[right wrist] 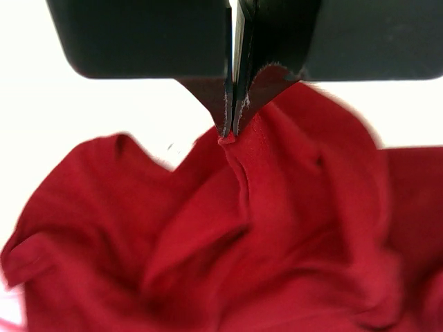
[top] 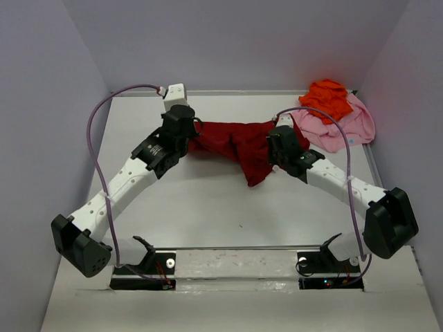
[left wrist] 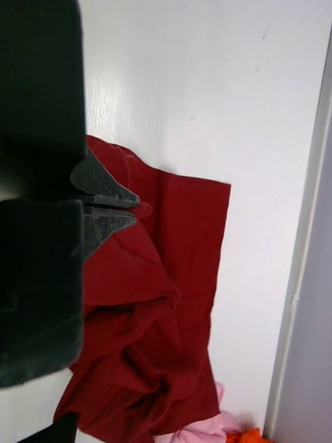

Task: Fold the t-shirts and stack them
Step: Flatten out the crumpled T-shirt at the center of the board.

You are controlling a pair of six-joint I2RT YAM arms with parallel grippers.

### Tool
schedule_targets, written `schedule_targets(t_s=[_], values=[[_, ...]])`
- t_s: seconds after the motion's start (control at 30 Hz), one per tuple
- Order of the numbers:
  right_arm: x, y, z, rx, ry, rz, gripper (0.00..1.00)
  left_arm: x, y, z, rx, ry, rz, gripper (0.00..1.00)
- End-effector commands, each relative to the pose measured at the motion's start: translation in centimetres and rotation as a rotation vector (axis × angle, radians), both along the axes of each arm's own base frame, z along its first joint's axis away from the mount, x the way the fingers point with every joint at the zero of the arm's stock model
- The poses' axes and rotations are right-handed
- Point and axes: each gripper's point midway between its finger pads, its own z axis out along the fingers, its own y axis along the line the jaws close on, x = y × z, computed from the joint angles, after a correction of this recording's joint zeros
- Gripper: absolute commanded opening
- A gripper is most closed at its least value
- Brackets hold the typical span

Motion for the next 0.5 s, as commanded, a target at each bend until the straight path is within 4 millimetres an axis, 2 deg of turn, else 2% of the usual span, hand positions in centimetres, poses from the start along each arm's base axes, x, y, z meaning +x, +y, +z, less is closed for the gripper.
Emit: schedule_targets(t_s=[0.0, 0.03, 0.17, 0.37, 0.4, 0.47], values=[[0.7, -1.4, 4.2, 0.032, -0.145, -0.092, 0.0, -1.3, 4.3, 3.0, 0.124, -0.053, 0.102, 0.0], [0.7, -1.6, 4.8, 0.037, -0.159, -0.096, 0.0, -1.7, 5.5, 3.8, 0.137, -0.07, 0.139, 0.0], [0.6, -3.0, 6.3, 0.023, -0.204, -0.159, 0.0, -2.6, 8.2, 5.5, 0.141, -0.105, 0.193, 0.0], [0.9, -3.7, 8.8, 0.026, -0.249, -0.184, 0.0, -3.0, 11.4, 4.9, 0.143, -0.106, 0.243, 0.0], [1.3, -3.6, 10.0, 0.034, -0.268, -0.185, 0.0, -2.9, 11.4, 4.5, 0.143, -0.101, 0.237, 0.0], [1.7, -4.1, 10.8, 0.015, -0.278, -0.199, 0.0, -3.0, 12.2, 4.3, 0.15, -0.099, 0.248, 0.0]])
